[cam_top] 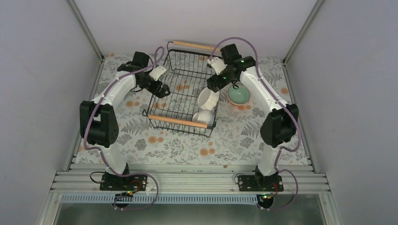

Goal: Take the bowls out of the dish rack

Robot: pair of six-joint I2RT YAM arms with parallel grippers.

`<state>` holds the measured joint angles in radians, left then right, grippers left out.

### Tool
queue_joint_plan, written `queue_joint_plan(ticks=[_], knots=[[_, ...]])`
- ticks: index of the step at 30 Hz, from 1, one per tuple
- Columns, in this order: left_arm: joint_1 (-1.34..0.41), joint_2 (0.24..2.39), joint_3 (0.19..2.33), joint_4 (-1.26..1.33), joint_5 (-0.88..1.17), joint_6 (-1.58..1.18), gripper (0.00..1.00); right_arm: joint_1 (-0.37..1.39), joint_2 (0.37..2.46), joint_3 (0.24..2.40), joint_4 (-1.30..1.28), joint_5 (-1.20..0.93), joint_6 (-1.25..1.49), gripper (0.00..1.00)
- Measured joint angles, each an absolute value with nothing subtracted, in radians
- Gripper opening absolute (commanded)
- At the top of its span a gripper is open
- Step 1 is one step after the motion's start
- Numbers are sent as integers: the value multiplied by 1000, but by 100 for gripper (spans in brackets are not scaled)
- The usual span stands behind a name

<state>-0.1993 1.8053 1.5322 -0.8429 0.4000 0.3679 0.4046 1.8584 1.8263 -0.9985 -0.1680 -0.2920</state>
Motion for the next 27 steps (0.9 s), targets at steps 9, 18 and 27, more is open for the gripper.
queue_joint_plan(ticks=[9, 18, 27], knots=[[-199, 1805, 1532, -843, 395, 359, 100, 464, 1965, 1970, -1085, -150, -317, 91], [-199, 1805, 1532, -843, 393, 355, 100, 517, 2118, 2093, -1199, -68, -373, 95], [-199, 1805, 1532, -842, 392, 355, 100, 516, 2067, 2038, -1258, 67, -517, 100]])
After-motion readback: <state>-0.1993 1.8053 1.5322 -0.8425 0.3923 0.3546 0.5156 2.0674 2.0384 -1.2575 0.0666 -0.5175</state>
